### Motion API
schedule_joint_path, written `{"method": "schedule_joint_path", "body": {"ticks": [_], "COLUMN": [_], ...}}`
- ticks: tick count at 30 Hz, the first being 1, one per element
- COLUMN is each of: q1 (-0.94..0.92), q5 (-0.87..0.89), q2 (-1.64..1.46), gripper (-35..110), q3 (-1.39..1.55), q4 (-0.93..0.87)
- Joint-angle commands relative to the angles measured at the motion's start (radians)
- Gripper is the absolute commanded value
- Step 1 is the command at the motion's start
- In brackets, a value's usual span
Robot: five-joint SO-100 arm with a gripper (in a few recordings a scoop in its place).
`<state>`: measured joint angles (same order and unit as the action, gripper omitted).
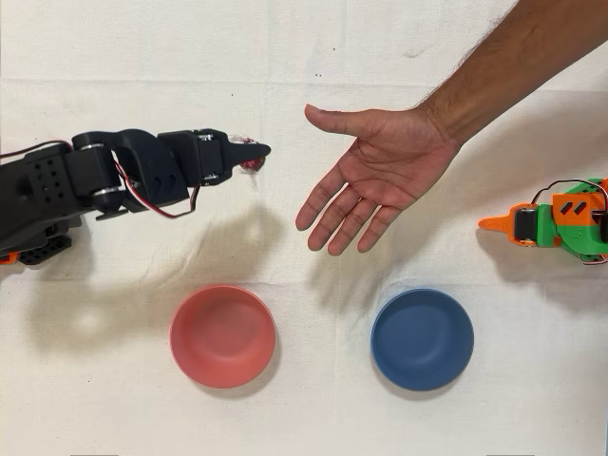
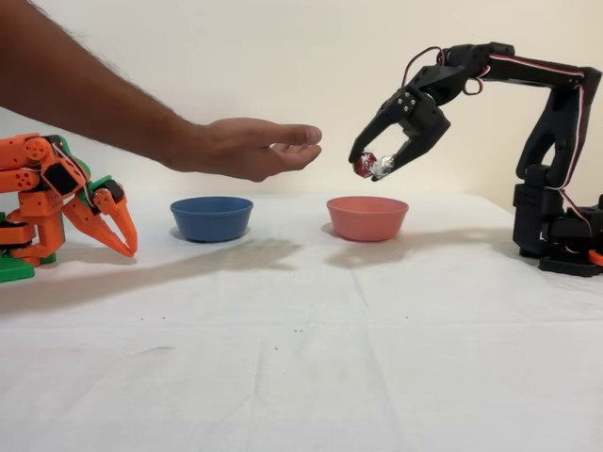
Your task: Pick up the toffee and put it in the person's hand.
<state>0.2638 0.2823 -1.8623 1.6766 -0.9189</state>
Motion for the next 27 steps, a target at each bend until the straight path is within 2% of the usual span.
{"method": "schedule_joint_path", "body": {"ticks": [1, 12, 27], "q1": [-0.005, -0.087, -0.133], "q5": [0.0, -0.043, -0.097], "q2": [-0.086, -0.031, 0.23], "gripper": [17, 17, 17], "q3": [-0.041, -0.173, -0.468], "q4": [0.051, 0.086, 0.098]}}
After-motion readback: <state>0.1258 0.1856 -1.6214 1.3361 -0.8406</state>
